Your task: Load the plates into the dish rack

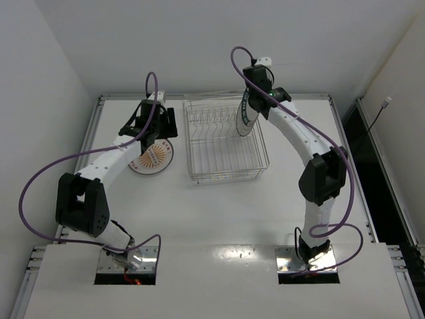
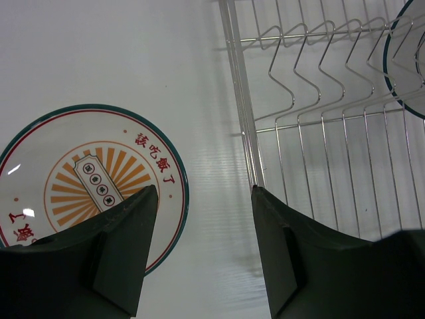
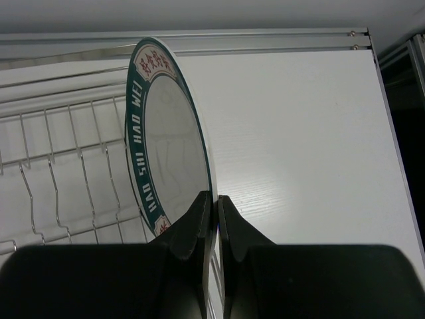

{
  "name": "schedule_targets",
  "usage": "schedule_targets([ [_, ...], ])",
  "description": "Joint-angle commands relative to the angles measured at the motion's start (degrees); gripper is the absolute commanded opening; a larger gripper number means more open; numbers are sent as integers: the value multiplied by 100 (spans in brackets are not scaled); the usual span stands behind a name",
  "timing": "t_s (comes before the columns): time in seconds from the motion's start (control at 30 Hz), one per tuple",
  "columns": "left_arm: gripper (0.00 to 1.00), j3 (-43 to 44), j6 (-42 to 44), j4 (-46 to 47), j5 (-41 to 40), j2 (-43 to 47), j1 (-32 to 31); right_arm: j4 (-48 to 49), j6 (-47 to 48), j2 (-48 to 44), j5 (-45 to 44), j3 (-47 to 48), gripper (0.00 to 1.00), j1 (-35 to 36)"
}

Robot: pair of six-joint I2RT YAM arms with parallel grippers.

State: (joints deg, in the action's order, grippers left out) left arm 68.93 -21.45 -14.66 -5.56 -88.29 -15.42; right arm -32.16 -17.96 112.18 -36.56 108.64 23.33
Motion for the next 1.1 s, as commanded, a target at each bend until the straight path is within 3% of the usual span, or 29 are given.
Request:
schedule_targets([
  [0.0,56,174,36,103,46,5,-14,359,11,-109,78,-36,0,-39],
  [0.77,56,227,36,50,-33,-153,-14,254,-41,559,78,-484,4,391],
  [0.83,56,279,36,-98,-173,-241,-14,254,-41,490,78,-431,10,391],
  [0.87,56,331,36,-99,-173,-311,-14,202,-41,428,78,-379,24,391],
  [1.03,56,394,36,-309,-480,-591,-14,-26,-41,129,237,-151,39,391],
  [1.07,56,446,36,-362,-542,-645,-14,-114,-41,50,315,-150,50,391],
])
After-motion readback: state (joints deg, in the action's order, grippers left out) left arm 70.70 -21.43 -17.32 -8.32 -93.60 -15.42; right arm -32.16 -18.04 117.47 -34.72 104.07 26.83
